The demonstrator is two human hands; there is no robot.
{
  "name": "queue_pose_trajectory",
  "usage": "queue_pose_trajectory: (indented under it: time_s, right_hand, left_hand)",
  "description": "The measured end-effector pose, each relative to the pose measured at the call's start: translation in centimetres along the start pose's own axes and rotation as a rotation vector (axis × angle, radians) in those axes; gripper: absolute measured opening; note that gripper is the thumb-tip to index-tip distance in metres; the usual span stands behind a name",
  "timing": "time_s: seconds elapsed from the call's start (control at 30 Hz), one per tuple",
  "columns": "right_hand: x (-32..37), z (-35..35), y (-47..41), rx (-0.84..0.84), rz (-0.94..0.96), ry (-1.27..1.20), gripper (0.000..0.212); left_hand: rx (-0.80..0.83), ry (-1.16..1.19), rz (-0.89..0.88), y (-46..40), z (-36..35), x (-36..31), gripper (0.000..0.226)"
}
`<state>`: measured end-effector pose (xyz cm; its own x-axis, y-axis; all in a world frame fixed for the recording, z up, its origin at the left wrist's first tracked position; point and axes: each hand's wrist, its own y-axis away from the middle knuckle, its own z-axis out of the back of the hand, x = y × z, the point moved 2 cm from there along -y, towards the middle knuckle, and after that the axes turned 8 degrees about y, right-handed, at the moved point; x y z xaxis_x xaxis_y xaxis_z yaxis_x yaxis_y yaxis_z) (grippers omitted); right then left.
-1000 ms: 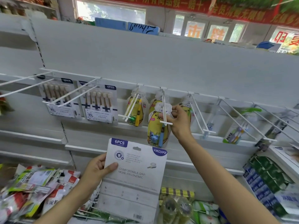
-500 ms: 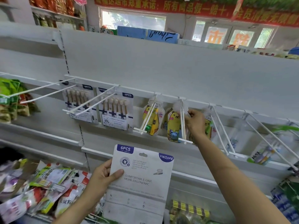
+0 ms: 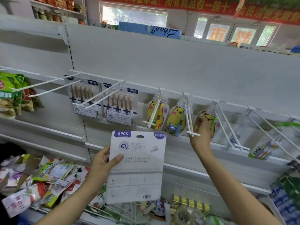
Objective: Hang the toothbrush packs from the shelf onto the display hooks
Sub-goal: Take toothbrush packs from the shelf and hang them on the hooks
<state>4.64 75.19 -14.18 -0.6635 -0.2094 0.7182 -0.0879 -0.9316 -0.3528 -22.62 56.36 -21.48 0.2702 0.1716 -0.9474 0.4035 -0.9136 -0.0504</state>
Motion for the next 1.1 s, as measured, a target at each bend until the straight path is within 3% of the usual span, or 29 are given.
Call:
queue_pose_trajectory:
  time_s: [0.1,0.2,0.37,0.53,0.57,0.7,0.87,1.0,1.1]
  right_hand:
    - [-0.4,-0.9,3.9,0.122,-0.001,0.001,0.037]
    - [1.1,-2.1,8.2,0.355,0.026,-0.032,0.030]
    - [6.1,-3.8,14.4,0.603,0.154,-0.197,0.044]
    - [8.9,-5.4,17.2,0.622,0.113,-0.346,0.070]
    - [9.2,-5.6,17.5,0.611,0.116,-0.374,0.068]
    - [10.1,-6.1,18.3,0.503,0.157,-0.465,0.025]
    - [10.1,-6.5,17.6,0.378,0.160,-0.357,0.017]
    - [9.9,-6.2,15.9,0.415,0.184,-0.384,0.021]
    - [10.4,-6.7,15.2,0.513,0.167,-0.469,0.027]
  left_hand:
    - [-0.051,-0.058,-0.060,-0.2,0.0,-0.5,0.031]
    - [-0.099,-0.164,-0.137,-0.2,-0.5,-0.9,0.034]
    - [-0.056,-0.313,-0.260,1.1,-1.8,-1.4,0.041]
    - [0.068,-0.395,-0.321,3.0,-1.9,-2.6,0.049]
    - [0.113,-0.399,-0.324,3.3,-1.8,-2.6,0.053]
    - [0.223,-0.525,-0.357,4.7,-1.1,-2.6,0.078]
    - [0.315,-0.599,-0.330,5.0,0.3,-1.9,0.089]
    - [0.230,-0.655,-0.336,4.4,2.5,-2.4,0.070]
    - [0.078,-0.755,-0.486,4.1,4.5,-2.8,0.065]
